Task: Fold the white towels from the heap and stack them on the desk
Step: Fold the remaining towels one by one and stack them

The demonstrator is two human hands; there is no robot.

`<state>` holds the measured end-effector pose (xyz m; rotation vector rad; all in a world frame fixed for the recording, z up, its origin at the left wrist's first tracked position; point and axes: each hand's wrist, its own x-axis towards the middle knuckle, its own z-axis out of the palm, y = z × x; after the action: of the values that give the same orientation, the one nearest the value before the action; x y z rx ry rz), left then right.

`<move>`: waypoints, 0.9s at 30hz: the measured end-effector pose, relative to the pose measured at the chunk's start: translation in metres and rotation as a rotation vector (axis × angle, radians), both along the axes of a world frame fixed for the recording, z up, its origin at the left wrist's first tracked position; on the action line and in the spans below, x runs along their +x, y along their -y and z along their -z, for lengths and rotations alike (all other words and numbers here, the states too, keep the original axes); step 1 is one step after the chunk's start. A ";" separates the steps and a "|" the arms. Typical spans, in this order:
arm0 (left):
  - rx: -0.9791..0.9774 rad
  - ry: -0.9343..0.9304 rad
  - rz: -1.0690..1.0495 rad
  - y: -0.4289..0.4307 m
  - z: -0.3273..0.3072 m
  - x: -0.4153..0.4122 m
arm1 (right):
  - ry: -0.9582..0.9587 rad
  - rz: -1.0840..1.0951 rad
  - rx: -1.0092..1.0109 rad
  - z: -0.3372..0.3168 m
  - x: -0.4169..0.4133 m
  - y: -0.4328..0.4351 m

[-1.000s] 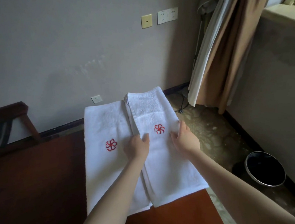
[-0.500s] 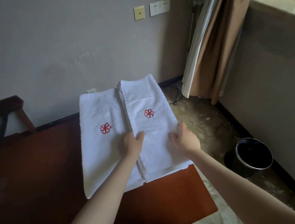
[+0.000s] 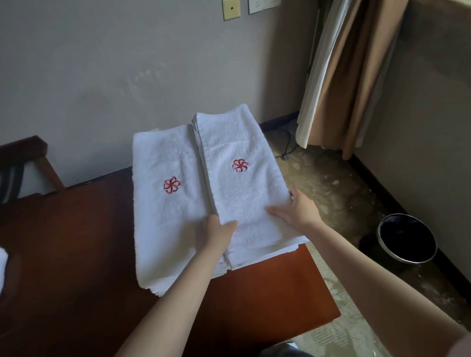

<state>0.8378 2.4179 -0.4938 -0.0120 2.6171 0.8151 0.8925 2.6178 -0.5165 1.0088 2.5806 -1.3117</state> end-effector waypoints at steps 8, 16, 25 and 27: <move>-0.048 0.075 0.046 0.004 -0.001 0.008 | -0.059 -0.042 -0.129 -0.002 0.013 -0.015; -0.023 0.122 0.055 0.006 0.002 0.008 | -0.029 0.005 -0.015 0.002 0.024 -0.007; -0.126 0.412 0.086 0.009 -0.003 0.004 | 0.135 -0.025 0.123 0.001 0.025 -0.011; -0.166 0.428 0.109 0.005 -0.006 0.004 | 0.158 -0.041 0.085 0.000 0.022 -0.014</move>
<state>0.8415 2.4126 -0.4882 -0.0807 2.2481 0.4916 0.9148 2.6315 -0.5168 1.0223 2.5421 -1.0750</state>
